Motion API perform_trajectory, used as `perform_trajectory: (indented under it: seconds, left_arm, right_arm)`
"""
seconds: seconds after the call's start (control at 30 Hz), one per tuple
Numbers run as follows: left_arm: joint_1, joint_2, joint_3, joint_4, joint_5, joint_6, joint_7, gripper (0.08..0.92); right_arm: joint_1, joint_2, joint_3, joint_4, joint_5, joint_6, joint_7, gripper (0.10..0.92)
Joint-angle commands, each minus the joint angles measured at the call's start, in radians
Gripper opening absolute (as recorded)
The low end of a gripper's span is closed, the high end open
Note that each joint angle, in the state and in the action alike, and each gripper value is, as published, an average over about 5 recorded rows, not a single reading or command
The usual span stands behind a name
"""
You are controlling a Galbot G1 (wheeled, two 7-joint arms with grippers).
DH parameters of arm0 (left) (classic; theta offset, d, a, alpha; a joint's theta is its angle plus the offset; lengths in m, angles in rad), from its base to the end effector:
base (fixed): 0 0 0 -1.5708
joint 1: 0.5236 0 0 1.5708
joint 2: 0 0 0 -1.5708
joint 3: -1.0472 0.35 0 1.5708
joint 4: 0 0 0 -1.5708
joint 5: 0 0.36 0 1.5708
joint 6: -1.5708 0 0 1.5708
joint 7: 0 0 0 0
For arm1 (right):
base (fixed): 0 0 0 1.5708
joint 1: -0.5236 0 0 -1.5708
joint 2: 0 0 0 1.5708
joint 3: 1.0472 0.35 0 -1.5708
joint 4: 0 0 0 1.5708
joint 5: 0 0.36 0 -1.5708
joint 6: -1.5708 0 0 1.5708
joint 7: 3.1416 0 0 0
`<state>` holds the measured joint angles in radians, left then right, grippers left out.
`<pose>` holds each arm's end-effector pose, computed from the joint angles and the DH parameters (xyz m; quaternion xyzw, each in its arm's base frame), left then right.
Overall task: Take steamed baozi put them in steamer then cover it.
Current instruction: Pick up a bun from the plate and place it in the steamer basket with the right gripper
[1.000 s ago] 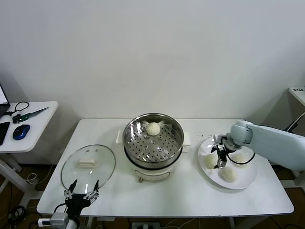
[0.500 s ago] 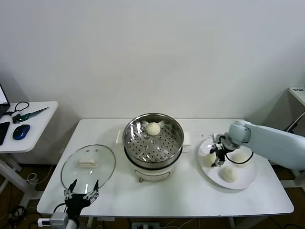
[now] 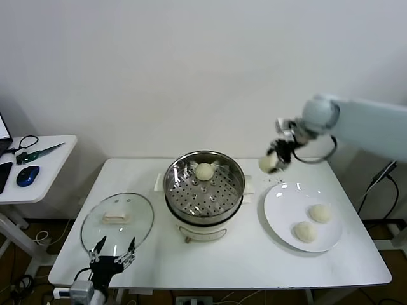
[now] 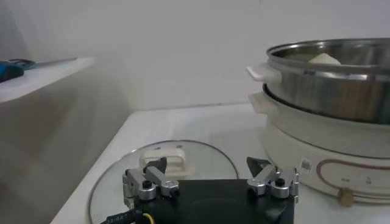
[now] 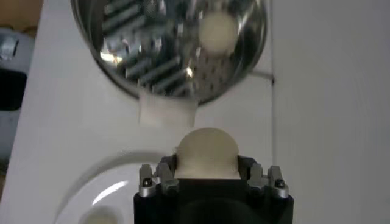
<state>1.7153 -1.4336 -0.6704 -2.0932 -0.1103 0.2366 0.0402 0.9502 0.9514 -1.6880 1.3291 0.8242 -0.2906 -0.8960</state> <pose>0.1416 0.0685 -0.3188 0.0111 -0.9822 -0.0357 0.1840 0.5579 -0.0251 0.0240 0.5184 -0.6060 0.5098 0.3228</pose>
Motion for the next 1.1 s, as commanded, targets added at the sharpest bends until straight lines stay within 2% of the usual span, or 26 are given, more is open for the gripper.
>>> perform_trajectory:
  seconds: [0.03, 0.2, 0.43, 0.73, 1.1]
  left_arm:
    - [-0.001, 0.004, 0.002, 0.000, -0.001, -0.001, 0.000, 0.823]
    - [-0.005, -0.003, -0.002, -0.012, -0.001, 0.002, 0.000, 0.823]
    - [-0.006, -0.013, -0.005, -0.015, 0.002, 0.005, -0.002, 0.823]
    - [-0.008, -0.015, -0.011, -0.014, 0.002, 0.007, 0.000, 0.823]
    - [-0.010, -0.015, -0.017, -0.006, -0.001, 0.009, 0.000, 0.823]
  right_arm:
    - [0.201, 0.200, -0.003, 0.125, 0.256, -0.072, 0.066, 0.653]
    - [0.086, 0.332, 0.009, 0.108, 0.227, -0.094, 0.115, 0.653]
    - [-0.092, 0.445, 0.017, -0.016, 0.153, -0.101, 0.147, 0.653]
    - [-0.242, 0.512, 0.035, -0.147, 0.071, -0.107, 0.173, 0.651]
    - [-0.306, 0.550, 0.034, -0.208, 0.017, -0.113, 0.183, 0.650]
